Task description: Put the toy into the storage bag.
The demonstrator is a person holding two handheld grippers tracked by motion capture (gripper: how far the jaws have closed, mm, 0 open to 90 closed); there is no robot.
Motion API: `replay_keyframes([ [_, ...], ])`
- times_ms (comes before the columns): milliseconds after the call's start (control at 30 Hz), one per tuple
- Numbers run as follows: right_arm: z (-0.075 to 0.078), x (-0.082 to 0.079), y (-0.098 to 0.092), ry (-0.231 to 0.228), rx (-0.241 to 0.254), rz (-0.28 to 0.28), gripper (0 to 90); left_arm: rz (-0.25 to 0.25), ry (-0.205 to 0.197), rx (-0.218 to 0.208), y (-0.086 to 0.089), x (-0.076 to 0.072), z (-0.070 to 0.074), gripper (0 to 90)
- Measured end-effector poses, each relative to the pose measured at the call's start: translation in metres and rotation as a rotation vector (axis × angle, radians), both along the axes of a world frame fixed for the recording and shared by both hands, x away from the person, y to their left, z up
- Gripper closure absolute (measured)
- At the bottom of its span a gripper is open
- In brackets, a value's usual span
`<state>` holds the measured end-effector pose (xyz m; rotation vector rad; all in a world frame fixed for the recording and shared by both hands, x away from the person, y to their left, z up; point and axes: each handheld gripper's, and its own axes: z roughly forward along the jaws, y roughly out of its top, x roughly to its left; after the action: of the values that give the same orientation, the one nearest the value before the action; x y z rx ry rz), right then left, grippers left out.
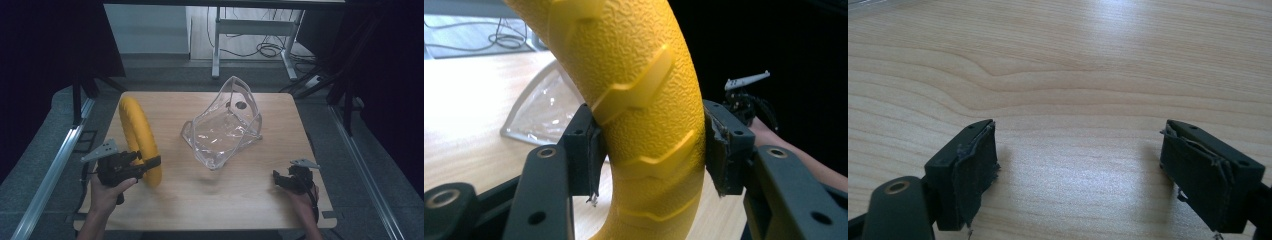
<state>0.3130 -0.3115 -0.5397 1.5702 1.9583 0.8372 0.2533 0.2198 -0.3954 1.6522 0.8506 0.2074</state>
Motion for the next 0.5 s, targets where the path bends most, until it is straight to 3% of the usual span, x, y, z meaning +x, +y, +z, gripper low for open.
replay_keyframes([
  [233,0.0,0.0,0.0,0.0,-0.001,-0.002,15.1,0.03,-0.048,-0.017,-0.006,0.001,0.009,48.0],
  [500,0.0,0.0,0.0,-0.001,-0.002,-0.001,15.1,0.029,-0.065,-0.032,-0.012,0.005,0.016,48.0],
])
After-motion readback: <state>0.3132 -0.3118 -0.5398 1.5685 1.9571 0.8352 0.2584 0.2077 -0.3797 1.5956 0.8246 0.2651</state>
